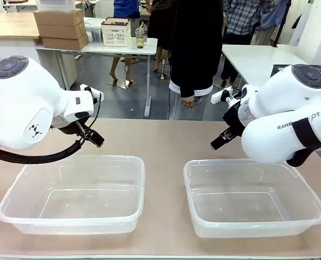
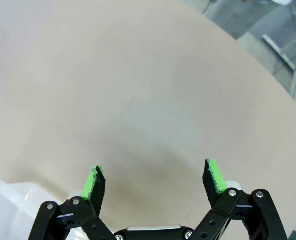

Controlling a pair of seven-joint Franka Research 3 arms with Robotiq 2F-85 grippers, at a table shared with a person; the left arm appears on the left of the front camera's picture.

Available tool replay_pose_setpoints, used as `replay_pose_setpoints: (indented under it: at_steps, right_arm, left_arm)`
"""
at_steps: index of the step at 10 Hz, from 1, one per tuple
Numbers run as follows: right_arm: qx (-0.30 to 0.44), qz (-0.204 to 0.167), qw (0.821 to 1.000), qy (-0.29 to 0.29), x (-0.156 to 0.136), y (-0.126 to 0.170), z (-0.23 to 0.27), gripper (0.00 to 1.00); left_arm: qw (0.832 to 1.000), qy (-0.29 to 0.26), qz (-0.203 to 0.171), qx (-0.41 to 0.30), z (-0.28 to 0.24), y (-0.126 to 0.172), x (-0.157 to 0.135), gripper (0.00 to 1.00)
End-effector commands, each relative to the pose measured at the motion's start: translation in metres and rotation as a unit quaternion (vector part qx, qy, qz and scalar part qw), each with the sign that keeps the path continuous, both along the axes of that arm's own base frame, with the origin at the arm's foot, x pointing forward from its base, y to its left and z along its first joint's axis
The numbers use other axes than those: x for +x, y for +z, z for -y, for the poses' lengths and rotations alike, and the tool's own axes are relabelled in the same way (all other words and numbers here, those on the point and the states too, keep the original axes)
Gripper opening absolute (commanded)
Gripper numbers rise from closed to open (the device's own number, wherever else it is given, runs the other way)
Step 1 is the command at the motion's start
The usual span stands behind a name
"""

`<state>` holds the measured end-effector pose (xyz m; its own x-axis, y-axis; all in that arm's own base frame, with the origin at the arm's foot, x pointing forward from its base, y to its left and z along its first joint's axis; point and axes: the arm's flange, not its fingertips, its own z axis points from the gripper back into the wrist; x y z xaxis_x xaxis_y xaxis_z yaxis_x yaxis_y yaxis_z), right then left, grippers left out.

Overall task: Sort the waste into each basket.
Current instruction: Pick up the Organizing box on the left side of the table and lift it.

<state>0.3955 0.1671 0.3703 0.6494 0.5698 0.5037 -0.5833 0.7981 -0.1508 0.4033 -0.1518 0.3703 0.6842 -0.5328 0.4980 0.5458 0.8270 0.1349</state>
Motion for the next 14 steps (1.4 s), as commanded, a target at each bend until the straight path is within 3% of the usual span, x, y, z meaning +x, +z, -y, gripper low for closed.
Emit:
replay_pose_setpoints:
  at_steps: [1, 2, 3, 4, 5, 6, 7, 8, 9, 10, 11, 12, 13, 14]
  right_arm:
    - [0.010, 0.019, 0.999, -0.032, -0.022, 0.044, 0.019, 1.00]
    - [0.031, 0.040, 0.996, -0.067, -0.057, 0.090, 0.040, 1.00]
    - [0.054, 0.089, 0.989, -0.107, -0.087, 0.122, 0.059, 1.00]
    - [0.047, 0.143, 0.979, -0.135, -0.102, 0.130, 0.063, 1.00]
    - [0.041, 0.053, 0.996, -0.061, -0.014, 0.093, 0.029, 1.00]
    - [0.041, 0.053, 0.996, -0.061, -0.014, 0.093, 0.029, 1.00]
    - [0.061, 0.101, 0.988, -0.100, -0.042, 0.154, 0.050, 1.00]
    - [0.156, 0.061, 0.974, -0.151, -0.053, 0.166, 0.059, 1.00]
    - [0.286, -0.015, 0.948, -0.141, -0.082, 0.186, 0.086, 1.00]
    - [0.405, -0.068, 0.905, -0.113, -0.112, 0.193, 0.118, 1.00]
    - [0.472, -0.103, 0.852, -0.204, -0.126, 0.192, 0.149, 1.00]
    - [0.559, -0.142, 0.775, -0.259, -0.125, 0.182, 0.192, 1.00]
    - [0.615, -0.155, 0.712, -0.302, -0.119, 0.169, 0.219, 1.00]
    - [0.606, -0.165, 0.694, -0.352, -0.113, 0.159, 0.228, 1.00]
  left_arm:
    - [0.997, 0.069, -0.010, 0.022, 0.014, 0.042, -0.012, 1.00]
    - [0.995, 0.100, 0.002, 0.020, 0.028, 0.090, -0.041, 1.00]
    - [0.994, 0.103, 0.045, -0.004, 0.036, 0.125, -0.071, 1.00]
    - [0.986, 0.130, 0.097, -0.032, 0.035, 0.142, -0.084, 1.00]
    - [0.997, 0.076, 0.020, 0.005, 0.014, 0.078, -0.029, 1.00]
    - [0.997, 0.076, 0.020, 0.005, 0.014, 0.078, -0.029, 1.00]
    - [0.992, 0.106, 0.064, -0.011, 0.028, 0.134, -0.070, 1.00]
    - [0.994, 0.079, -0.006, -0.075, 0.020, 0.143, -0.072, 1.00]
    - [0.974, 0.043, -0.070, -0.209, -0.001, 0.164, -0.085, 1.00]
    - [0.942, 0.054, -0.100, -0.317, -0.029, 0.180, -0.100, 1.00]
    - [0.896, 0.101, -0.103, -0.420, -0.056, 0.188, -0.114, 1.00]
    - [0.844, 0.159, -0.107, -0.501, -0.088, 0.189, -0.126, 1.00]
    - [0.802, 0.196, -0.068, -0.560, -0.115, 0.185, -0.138, 1.00]
    - [0.778, 0.224, -0.031, -0.587, -0.136, 0.180, -0.151, 1.00]
